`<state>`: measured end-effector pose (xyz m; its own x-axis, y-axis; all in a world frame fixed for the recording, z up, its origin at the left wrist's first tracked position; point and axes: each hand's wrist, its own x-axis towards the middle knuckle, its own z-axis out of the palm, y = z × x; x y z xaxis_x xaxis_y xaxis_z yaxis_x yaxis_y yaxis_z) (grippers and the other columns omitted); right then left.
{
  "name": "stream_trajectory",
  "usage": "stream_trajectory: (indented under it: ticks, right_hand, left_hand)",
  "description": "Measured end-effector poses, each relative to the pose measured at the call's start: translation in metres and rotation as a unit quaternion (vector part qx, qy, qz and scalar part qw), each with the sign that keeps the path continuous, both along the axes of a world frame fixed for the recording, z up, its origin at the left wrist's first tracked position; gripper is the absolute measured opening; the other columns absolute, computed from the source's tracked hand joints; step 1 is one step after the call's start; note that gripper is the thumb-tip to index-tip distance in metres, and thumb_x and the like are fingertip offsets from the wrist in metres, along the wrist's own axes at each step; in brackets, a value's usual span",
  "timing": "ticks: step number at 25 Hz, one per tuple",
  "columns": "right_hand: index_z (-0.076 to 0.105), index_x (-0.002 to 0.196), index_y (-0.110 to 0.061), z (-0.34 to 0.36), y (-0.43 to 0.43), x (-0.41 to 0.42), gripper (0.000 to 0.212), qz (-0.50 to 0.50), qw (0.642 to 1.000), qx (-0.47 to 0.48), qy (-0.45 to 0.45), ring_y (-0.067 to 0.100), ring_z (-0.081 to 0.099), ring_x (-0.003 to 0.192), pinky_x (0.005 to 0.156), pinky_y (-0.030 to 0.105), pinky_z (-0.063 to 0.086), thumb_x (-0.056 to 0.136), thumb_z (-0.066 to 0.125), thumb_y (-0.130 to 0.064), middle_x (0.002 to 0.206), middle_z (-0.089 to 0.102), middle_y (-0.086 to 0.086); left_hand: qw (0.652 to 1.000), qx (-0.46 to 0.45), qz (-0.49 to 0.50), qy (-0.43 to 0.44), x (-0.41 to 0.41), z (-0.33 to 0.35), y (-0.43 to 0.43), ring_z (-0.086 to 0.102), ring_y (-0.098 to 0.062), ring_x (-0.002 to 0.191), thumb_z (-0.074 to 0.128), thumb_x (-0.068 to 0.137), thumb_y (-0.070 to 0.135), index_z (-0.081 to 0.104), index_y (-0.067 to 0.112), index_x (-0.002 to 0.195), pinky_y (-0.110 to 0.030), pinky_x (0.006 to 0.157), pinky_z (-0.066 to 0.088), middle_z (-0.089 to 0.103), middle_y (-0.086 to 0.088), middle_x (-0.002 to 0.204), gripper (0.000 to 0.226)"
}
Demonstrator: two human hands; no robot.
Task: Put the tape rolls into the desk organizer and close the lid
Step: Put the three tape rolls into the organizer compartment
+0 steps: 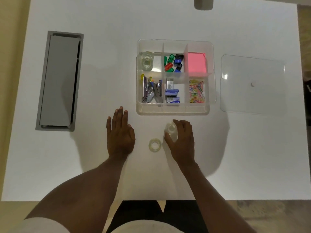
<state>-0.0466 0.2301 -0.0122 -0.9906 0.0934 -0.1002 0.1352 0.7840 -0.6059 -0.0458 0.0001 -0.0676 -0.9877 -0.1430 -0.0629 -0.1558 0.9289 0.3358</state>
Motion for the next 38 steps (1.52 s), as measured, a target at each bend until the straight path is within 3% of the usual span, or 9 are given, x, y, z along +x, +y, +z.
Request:
stream_trajectory:
  ticks: [5,9,13,18,21,24,31,38]
  right_hand:
    - [0.058,0.128,-0.007,0.028,-0.025,-0.067,0.053,0.004,0.992,-0.048,0.116,0.021,0.053,0.118,0.102,0.025,0.046,0.083,0.077,-0.026,0.125,0.056,0.010]
    - [0.056,0.130,-0.008,0.044,-0.046,-0.136,0.051,0.032,0.989,-0.059,0.129,0.017,0.050,0.118,0.101,0.019,0.045,0.085,0.076,-0.022,0.127,0.053,0.011]
    - [0.056,0.126,-0.014,0.048,-0.055,-0.206,0.049,0.076,0.990,-0.041,0.109,0.023,0.051,0.112,0.096,0.033,0.050,0.080,0.073,-0.012,0.124,0.046,0.010]
    - [0.057,0.124,-0.010,0.045,-0.065,-0.272,0.051,0.167,0.977,0.128,0.041,0.034,0.056,0.102,0.096,0.040,0.041,0.077,0.065,0.005,0.120,0.054,0.014]
    - [0.058,0.121,-0.012,0.036,-0.068,-0.292,0.045,0.245,0.930,0.274,0.023,0.032,0.056,0.107,0.098,0.044,0.036,0.078,0.067,-0.002,0.114,0.061,0.011]
    - [0.061,0.116,-0.012,0.026,-0.070,-0.297,0.040,0.269,0.903,0.332,0.037,0.033,0.054,0.110,0.099,0.046,0.034,0.078,0.065,-0.003,0.108,0.064,0.011]
    - [0.060,0.119,-0.012,0.016,-0.070,-0.290,0.046,0.248,0.913,0.320,0.056,0.032,0.054,0.111,0.098,0.046,0.035,0.074,0.067,-0.003,0.115,0.062,0.010]
    - [0.064,0.109,-0.018,0.036,-0.078,-0.239,0.035,0.193,0.948,0.179,0.181,0.023,0.056,0.102,0.092,0.038,0.039,0.076,0.065,-0.008,0.108,0.062,0.003]
  left_hand:
    - [1.000,-0.004,-0.001,-0.012,-0.001,0.000,0.000,0.016,-0.023,0.162,0.030,0.107,0.026,0.031,0.012,0.161,-0.051,0.131,0.016,0.024,-0.008,0.173,0.056]
    - [1.000,-0.003,-0.001,-0.022,-0.002,0.000,-0.001,0.014,-0.022,0.163,0.027,0.107,0.027,0.028,0.014,0.162,-0.051,0.131,0.016,0.023,-0.007,0.173,0.057]
    - [1.000,-0.006,-0.003,-0.026,-0.002,0.001,-0.001,0.014,-0.022,0.163,0.026,0.107,0.029,0.028,0.014,0.163,-0.052,0.131,0.017,0.023,-0.007,0.173,0.057]
    - [1.000,-0.002,-0.004,-0.028,-0.002,0.001,-0.001,0.016,-0.023,0.162,0.024,0.108,0.032,0.029,0.015,0.162,-0.053,0.130,0.020,0.024,-0.007,0.173,0.058]
    - [0.999,-0.011,-0.008,-0.041,-0.002,0.000,-0.001,0.013,-0.022,0.163,0.023,0.108,0.033,0.027,0.016,0.163,-0.053,0.130,0.020,0.021,-0.006,0.174,0.058]
    - [0.999,-0.011,-0.007,-0.045,-0.002,-0.001,-0.001,0.012,-0.022,0.163,0.024,0.108,0.033,0.027,0.016,0.163,-0.053,0.131,0.019,0.021,-0.006,0.174,0.058]
    - [0.999,-0.014,-0.007,-0.049,-0.002,-0.003,-0.001,0.011,-0.022,0.163,0.029,0.107,0.032,0.027,0.017,0.164,-0.052,0.131,0.018,0.020,-0.005,0.174,0.058]
    - [0.999,-0.007,-0.006,-0.039,-0.002,-0.001,-0.001,0.016,-0.024,0.162,0.020,0.108,0.035,0.027,0.016,0.163,-0.053,0.131,0.020,0.023,-0.007,0.173,0.058]
